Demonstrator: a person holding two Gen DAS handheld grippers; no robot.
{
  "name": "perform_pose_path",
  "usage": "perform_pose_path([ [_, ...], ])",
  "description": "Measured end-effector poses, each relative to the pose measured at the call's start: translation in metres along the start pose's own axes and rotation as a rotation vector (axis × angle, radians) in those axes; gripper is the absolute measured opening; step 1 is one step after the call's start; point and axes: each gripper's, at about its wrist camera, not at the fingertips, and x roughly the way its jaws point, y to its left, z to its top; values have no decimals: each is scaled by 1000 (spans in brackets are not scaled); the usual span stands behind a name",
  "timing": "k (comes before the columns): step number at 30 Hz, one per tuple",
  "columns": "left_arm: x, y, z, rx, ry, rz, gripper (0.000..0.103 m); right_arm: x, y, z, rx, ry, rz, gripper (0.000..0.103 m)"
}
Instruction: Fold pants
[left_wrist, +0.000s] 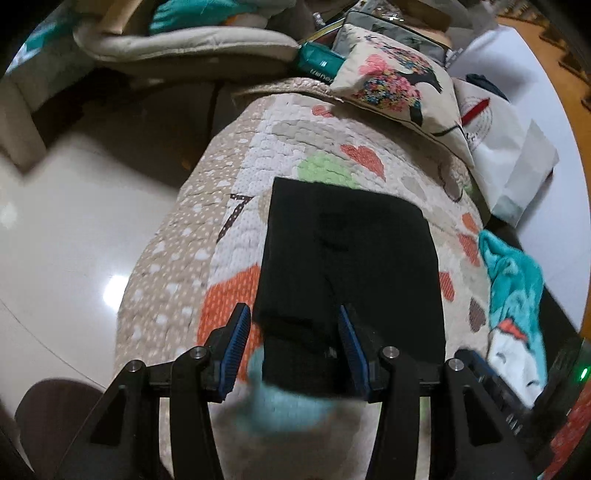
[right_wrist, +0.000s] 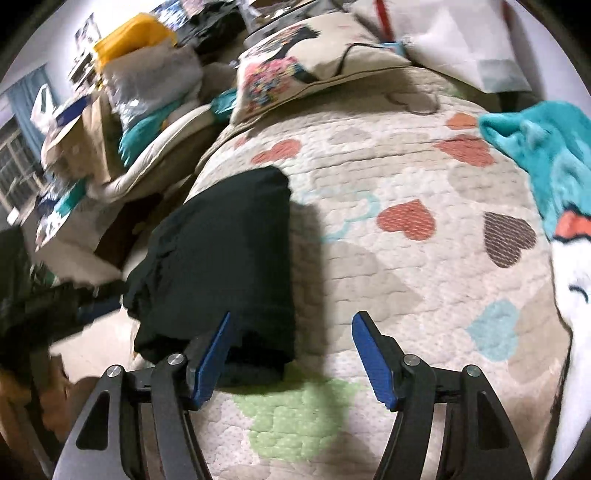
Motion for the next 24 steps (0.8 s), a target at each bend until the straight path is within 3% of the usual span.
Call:
perform_pose_path([
  [6, -17, -31, -24, 141, -47, 111, 50, -11, -7, -5, 20, -33, -32, 72],
  [9, -28, -42, -32, 166, -70, 115, 55, -17, -6, -7, 16, -51, -38, 72],
  [16, -39, -54, -46, 182, -77, 110, 56, -23, -4, -10, -2, -70, -49, 72],
  [24, -41, -67, -58, 256, -99, 168, 56, -18, -7, -15, -3, -57, -73, 72],
])
